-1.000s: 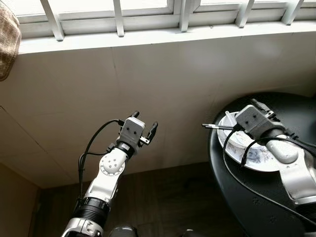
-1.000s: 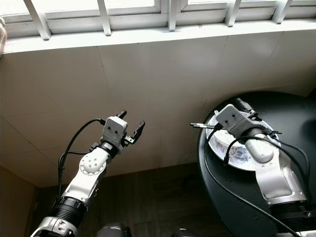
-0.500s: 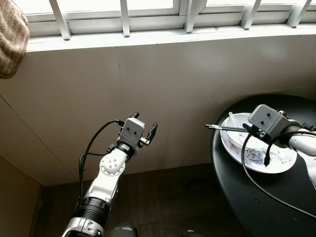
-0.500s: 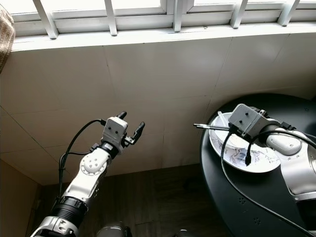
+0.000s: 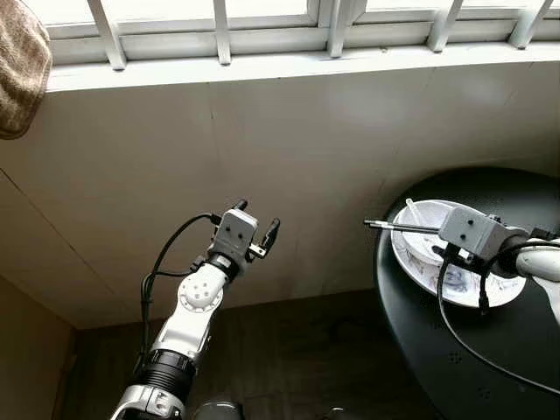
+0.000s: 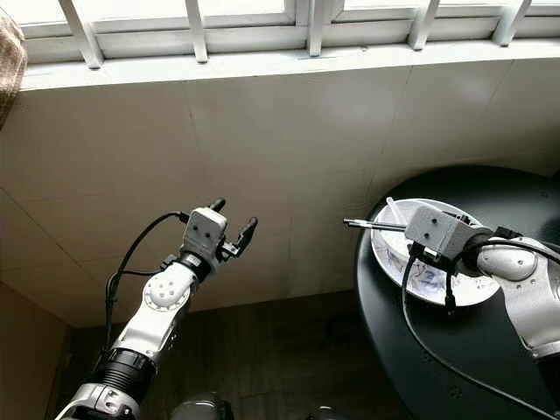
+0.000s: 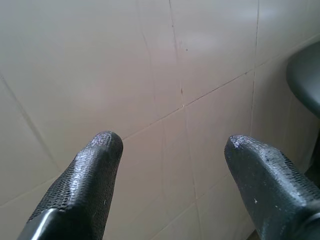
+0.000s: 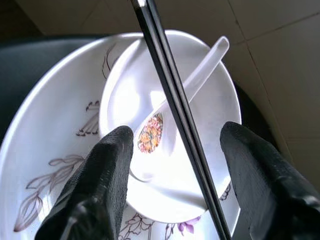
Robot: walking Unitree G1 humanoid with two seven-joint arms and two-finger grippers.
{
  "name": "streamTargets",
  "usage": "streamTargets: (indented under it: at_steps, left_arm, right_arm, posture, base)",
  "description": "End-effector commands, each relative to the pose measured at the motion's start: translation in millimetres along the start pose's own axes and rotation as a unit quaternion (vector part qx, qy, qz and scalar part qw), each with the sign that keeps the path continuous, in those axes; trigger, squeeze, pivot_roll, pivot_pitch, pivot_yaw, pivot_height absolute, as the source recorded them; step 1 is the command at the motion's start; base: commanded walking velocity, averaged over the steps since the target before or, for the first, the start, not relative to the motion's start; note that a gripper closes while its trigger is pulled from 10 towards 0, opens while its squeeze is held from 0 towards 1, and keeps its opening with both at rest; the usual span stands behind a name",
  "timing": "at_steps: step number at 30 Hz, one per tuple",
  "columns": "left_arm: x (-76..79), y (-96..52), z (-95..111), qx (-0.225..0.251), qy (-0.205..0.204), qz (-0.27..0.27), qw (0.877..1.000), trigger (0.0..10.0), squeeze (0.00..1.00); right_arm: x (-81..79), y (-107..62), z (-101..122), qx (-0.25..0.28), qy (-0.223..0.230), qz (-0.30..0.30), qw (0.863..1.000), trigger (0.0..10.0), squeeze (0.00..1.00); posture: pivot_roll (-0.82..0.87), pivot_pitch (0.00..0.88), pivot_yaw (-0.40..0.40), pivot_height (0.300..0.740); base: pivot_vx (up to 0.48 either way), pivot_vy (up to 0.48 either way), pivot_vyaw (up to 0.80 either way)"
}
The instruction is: Kitchen organization
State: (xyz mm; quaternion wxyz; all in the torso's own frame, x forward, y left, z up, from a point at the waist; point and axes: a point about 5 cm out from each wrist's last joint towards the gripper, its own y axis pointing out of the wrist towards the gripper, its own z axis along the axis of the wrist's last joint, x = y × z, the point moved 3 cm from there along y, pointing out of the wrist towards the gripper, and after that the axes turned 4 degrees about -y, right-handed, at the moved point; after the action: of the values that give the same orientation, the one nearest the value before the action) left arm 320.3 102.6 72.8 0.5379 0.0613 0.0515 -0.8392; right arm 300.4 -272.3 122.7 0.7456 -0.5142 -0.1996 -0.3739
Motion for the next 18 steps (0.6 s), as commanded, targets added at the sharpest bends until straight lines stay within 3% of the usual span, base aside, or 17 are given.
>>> streamTargets:
  at_steps: [1,5,11,18]
  left_arm:
    - [-2.6,1.6,3.2,0.005,-0.001,0.003,1.0,10.0,0.0]
    - [-2.8,1.9,3.4,0.004,0.0,0.003,1.0,10.0,0.0]
    - [-2.9,2.1,3.6,0.005,0.002,0.003,1.0,10.0,0.0]
    - [-2.5,2.0,3.4,0.005,0.002,0.004,1.0,10.0,0.0]
  right_arm:
    - [2.4,1.7,2.0,0.003,-0.01,-0.002,1.0,10.0,0.0]
    - [4.5,12.6,-1.3,-0.004,-0.022,-0.018,1.0,10.0,0.0]
    - [20.0,23.8,-6.3,-0.016,-0.03,-0.07,0.997,10.0,0.0]
    - [14.6,33.0,-9.8,-0.019,-0.025,-0.059,0.998,10.0,0.0]
  posture:
    - [0.02,0.0,-0.038,0.74]
    - [0.03,0.0,-0.037,0.74]
    - [0.04,0.0,-0.037,0.74]
    - [0.05,0.0,-0.042,0.74]
  base:
    - [0.0,0.0,0.0]
    - [0.0,0.0,0.0]
    - [0.0,0.0,0.0]
    - [0.0,0.0,0.0]
